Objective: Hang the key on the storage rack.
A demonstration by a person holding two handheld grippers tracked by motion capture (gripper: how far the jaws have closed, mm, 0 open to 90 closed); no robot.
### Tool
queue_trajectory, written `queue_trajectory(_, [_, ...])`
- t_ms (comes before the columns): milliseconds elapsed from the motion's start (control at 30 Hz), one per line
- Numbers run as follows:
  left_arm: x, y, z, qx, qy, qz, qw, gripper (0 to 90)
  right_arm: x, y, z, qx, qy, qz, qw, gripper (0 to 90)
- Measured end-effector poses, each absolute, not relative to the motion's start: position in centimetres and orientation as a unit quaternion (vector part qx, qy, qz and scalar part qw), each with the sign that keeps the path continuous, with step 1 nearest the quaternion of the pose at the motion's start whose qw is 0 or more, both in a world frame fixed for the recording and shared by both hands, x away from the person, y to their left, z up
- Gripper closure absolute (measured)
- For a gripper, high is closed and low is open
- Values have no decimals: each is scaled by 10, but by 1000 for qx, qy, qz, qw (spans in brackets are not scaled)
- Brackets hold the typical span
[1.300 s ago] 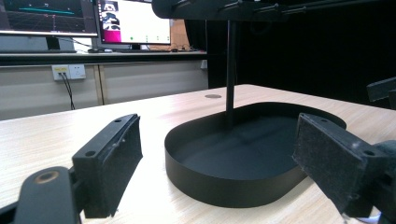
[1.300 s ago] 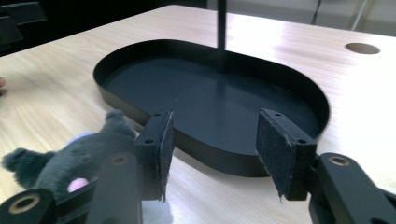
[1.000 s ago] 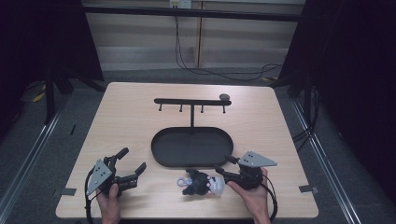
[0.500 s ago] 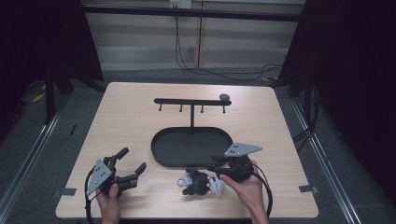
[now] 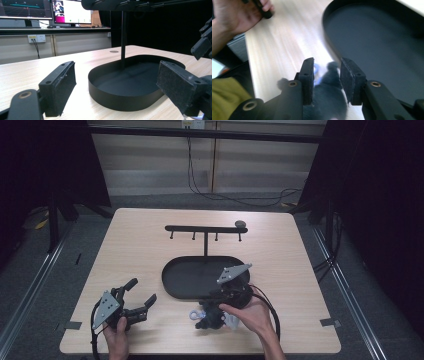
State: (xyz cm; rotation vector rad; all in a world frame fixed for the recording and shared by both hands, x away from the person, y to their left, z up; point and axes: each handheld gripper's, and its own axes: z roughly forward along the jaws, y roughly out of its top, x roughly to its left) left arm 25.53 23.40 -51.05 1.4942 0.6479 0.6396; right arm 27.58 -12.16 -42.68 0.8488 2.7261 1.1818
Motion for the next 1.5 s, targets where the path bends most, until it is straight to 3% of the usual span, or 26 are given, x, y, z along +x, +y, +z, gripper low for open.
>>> queue_trajectory(233, [255, 234, -511, 655, 285, 281, 642, 153, 289, -103, -431, 258, 908, 330, -24, 696])
queue_trajectory(933, [255, 234, -511, 655, 284, 280, 641, 153, 306, -57, -464, 231, 948, 198, -96, 694])
queue_trajectory(1500, [255, 234, -511, 655, 284, 280, 641, 153, 315, -42, -469, 213, 960, 140, -115, 668])
